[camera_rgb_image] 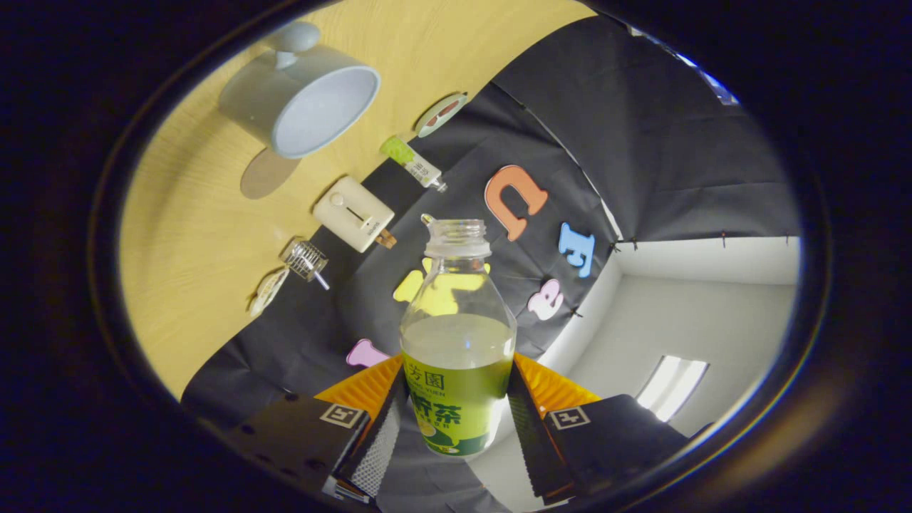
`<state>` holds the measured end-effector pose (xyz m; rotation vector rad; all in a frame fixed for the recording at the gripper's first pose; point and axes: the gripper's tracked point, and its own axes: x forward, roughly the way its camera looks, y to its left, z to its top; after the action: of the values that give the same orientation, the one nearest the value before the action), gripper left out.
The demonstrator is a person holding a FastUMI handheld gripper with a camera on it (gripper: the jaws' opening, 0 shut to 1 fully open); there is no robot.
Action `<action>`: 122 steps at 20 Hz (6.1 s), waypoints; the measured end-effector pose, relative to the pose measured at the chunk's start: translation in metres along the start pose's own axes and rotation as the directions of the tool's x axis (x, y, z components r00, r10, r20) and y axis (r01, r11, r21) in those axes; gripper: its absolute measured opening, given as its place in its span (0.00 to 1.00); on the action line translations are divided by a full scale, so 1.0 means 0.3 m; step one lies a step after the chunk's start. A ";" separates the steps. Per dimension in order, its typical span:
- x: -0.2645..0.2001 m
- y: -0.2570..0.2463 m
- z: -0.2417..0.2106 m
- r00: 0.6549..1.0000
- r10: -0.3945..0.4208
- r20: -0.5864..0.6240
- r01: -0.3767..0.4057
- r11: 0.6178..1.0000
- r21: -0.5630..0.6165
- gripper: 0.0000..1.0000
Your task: Take the bottle from table, then pour the juice into the cup, finally place the bottle on the coaster
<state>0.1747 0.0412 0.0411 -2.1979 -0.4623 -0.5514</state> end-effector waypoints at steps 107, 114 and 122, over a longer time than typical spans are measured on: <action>-0.226 0.109 -0.006 0.869 0.368 0.330 -0.027 -0.631 0.775 0.99; -0.302 0.129 0.018 0.860 0.407 0.308 -0.017 -0.580 0.814 1.00; -0.252 0.045 0.043 0.856 0.375 0.356 -0.048 -0.628 0.777 1.00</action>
<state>0.1209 0.0321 -0.0146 -0.0852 -0.0184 0.1719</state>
